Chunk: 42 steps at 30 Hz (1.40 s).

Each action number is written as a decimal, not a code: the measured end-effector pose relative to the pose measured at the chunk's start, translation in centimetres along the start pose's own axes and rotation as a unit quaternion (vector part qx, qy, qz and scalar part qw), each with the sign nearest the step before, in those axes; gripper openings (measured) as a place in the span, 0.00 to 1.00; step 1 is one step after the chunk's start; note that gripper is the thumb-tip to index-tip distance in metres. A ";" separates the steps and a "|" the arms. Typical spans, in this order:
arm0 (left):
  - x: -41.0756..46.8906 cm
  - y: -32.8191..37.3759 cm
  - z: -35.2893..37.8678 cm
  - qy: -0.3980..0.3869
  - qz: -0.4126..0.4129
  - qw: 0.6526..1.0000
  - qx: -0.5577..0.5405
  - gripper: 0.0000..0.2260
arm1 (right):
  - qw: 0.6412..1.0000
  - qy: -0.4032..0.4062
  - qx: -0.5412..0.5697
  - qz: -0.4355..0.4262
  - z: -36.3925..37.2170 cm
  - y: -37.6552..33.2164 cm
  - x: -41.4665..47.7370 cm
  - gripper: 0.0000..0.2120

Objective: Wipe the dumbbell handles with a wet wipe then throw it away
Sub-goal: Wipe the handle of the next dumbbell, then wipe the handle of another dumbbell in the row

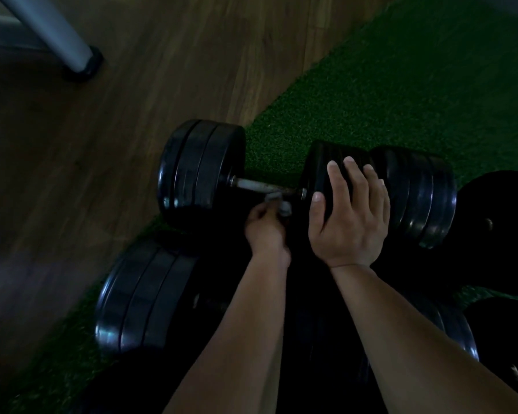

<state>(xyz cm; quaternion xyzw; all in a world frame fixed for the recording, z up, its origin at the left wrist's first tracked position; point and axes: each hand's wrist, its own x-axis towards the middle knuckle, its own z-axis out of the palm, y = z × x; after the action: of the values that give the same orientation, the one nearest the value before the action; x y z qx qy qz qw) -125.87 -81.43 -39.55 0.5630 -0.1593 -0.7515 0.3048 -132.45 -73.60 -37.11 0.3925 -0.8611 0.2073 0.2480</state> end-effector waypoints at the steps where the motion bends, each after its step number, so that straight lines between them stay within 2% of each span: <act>1: 0.0 -0.5 -0.1 -0.009 0.007 0.998 0.057 0.03 | 1.000 -0.002 0.000 0.000 0.0 0.0 0.0 0.23; 4: 0.0 -0.6 -0.6 -0.021 0.062 0.979 0.193 0.05 | 1.000 -0.010 0.001 0.001 -0.1 0.0 -0.1 0.23; 9: -0.7 0.9 -2.3 -0.047 0.144 0.940 0.306 0.04 | 1.000 -0.014 0.006 0.006 -0.1 -0.1 0.0 0.23; 13: -2.3 2.7 -3.0 -0.040 0.205 0.887 0.413 0.04 | 1.000 -0.026 0.007 0.011 -0.2 -0.1 0.1 0.23; 17: -5.3 4.8 -3.6 -0.073 0.275 0.827 0.486 0.04 | 0.997 -0.069 0.012 0.025 -0.7 -0.2 0.3 0.24; 23: -9.2 8.0 -5.1 -0.132 0.312 0.778 0.530 0.08 | 0.986 -0.162 0.028 0.021 -2.9 -0.2 0.8 0.25; 28: -11.0 9.8 -5.7 -0.157 0.317 0.767 0.536 0.06 | 0.957 -0.269 0.091 0.062 -6.7 -0.8 1.4 0.23; 34: -13.8 10.1 -5.5 -0.232 0.308 0.733 0.561 0.06 | 0.950 -0.260 0.133 0.108 -13.9 1.4 -2.3 0.12; 42: -17.2 6.6 -1.6 -0.295 0.354 0.681 0.569 0.06 | 0.956 -0.235 0.098 0.144 -20.1 9.3 -5.7 0.08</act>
<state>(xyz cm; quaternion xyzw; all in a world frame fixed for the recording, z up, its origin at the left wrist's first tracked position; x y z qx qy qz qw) -119.45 -75.33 -23.32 0.2790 -0.8257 -0.4786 0.1064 -131.19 -53.63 -26.07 0.3240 -0.9179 0.2265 -0.0334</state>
